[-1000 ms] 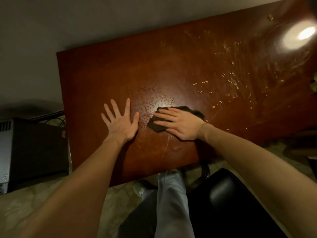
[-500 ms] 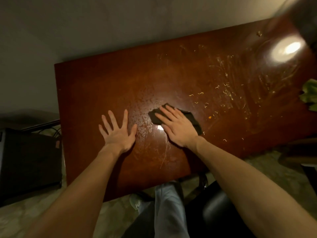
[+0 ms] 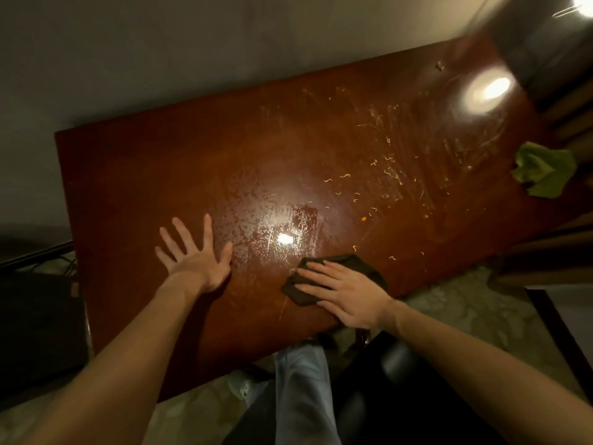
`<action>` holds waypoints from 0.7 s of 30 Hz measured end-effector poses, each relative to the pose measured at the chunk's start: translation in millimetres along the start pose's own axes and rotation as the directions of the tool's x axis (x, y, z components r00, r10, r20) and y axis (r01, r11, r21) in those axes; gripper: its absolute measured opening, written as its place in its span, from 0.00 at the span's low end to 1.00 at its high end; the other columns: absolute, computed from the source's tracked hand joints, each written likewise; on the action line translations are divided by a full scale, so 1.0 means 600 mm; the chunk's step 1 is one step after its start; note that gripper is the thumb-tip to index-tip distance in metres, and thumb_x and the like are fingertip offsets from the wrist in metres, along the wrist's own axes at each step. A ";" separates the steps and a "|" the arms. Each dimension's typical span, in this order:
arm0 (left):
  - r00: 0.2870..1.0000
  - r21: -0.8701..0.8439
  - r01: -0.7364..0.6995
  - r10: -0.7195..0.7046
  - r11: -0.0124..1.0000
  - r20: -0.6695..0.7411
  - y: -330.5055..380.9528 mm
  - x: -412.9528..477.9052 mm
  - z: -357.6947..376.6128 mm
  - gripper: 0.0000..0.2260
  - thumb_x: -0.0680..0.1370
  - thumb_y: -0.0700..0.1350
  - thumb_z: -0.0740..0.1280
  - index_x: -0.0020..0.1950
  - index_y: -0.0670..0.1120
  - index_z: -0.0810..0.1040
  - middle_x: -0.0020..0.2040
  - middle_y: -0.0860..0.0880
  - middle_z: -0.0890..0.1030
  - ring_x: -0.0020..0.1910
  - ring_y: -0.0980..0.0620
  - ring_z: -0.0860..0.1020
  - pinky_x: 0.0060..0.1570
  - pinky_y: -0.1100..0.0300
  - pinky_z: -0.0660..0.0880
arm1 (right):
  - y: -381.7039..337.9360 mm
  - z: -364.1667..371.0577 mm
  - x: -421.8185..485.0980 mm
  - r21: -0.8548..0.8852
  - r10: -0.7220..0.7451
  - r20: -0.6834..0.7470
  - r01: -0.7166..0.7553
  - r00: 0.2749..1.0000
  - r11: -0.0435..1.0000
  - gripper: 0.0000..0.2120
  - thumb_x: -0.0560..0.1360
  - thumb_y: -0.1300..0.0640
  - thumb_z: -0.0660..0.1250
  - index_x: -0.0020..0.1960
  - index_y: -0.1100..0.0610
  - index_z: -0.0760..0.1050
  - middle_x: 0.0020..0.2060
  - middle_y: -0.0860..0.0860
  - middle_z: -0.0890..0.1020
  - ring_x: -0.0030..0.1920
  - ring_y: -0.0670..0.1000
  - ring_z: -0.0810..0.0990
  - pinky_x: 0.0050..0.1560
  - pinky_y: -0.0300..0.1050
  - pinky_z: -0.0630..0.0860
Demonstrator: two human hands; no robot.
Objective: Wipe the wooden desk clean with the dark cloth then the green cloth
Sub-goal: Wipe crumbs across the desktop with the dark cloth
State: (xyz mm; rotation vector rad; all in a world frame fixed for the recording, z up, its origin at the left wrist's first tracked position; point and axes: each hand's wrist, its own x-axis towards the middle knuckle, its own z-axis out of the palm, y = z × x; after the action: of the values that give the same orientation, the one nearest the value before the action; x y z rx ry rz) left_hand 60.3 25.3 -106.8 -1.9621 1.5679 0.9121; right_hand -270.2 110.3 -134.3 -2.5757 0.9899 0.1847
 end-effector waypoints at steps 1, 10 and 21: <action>1.000 -0.001 0.007 -0.007 1.000 -0.006 0.003 0.001 0.001 0.35 0.81 0.71 0.38 0.75 0.59 0.17 0.73 0.38 0.16 0.76 0.30 0.23 0.77 0.31 0.32 | 0.020 -0.006 0.000 -0.009 -0.007 -0.001 0.007 1.000 1.000 0.25 0.88 0.47 0.52 0.85 0.47 0.57 0.85 0.48 0.53 0.85 0.49 0.46 0.84 0.53 0.44; 0.975 0.023 -0.074 0.077 0.997 -0.207 0.019 -0.005 0.010 0.35 0.86 0.61 0.48 0.84 0.52 0.31 0.83 0.41 0.28 0.82 0.34 0.31 0.81 0.34 0.39 | 0.108 -0.055 0.067 0.013 0.316 -0.156 -0.318 0.936 0.948 0.26 0.89 0.46 0.50 0.85 0.49 0.56 0.85 0.49 0.54 0.85 0.50 0.45 0.84 0.54 0.46; 0.944 -0.067 -0.127 0.100 0.990 -0.314 0.102 0.025 0.007 0.26 0.85 0.65 0.41 0.84 0.68 0.41 0.86 0.50 0.36 0.81 0.30 0.32 0.79 0.34 0.34 | -0.040 -0.029 0.228 0.136 0.473 -0.288 -0.454 0.832 0.881 0.27 0.87 0.47 0.50 0.85 0.50 0.56 0.84 0.52 0.57 0.85 0.54 0.49 0.84 0.54 0.44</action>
State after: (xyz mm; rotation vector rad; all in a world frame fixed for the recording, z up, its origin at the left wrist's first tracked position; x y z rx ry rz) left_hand 1.8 3.7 -117.6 -2.1796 1.8604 0.7524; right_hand -152.6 35.4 -145.2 -2.3018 1.7080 -0.1377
